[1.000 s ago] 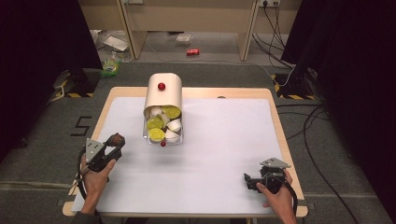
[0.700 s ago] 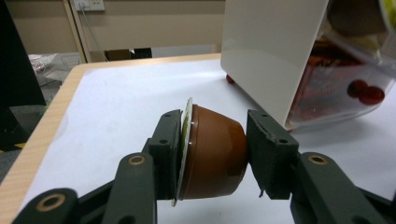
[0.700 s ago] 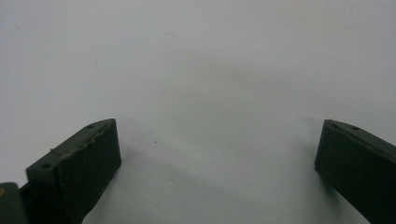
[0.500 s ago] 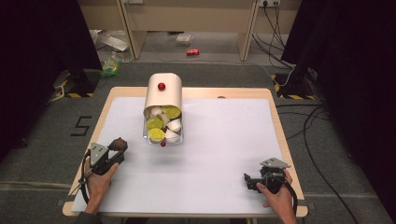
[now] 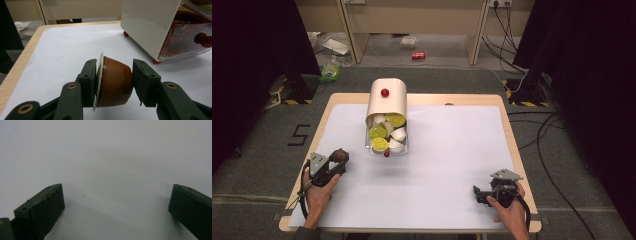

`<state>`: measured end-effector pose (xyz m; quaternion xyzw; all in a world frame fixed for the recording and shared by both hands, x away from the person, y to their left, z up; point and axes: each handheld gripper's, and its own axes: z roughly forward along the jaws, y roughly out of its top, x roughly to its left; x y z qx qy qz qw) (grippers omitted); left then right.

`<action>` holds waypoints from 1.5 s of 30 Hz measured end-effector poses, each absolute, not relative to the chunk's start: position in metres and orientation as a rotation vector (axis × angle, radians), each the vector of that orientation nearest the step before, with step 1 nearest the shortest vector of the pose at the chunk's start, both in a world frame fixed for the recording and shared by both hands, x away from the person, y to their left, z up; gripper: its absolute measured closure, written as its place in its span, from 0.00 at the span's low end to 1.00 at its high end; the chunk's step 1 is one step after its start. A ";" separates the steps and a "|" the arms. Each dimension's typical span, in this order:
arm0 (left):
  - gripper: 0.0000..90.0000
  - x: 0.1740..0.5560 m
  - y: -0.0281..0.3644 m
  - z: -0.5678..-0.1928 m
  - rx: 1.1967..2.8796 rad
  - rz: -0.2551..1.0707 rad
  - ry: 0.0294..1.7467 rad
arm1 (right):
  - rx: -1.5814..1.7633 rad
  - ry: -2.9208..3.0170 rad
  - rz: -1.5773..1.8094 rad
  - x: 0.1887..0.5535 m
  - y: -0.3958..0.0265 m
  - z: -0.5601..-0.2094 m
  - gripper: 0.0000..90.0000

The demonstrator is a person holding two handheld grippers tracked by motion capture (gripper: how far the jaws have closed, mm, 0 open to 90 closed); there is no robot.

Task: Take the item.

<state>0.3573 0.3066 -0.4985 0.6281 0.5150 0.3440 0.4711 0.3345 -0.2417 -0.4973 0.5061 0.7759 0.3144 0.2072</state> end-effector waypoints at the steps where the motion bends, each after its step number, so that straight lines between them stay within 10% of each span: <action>1: 0.60 0.357 0.307 -0.498 1.538 0.842 1.262 | 1.410 2.160 0.876 0.334 -0.242 -0.497 0.01; 45: 0.37 0.338 0.298 -0.475 1.486 0.807 1.213 | 1.410 2.160 0.876 0.334 -0.242 -0.497 0.01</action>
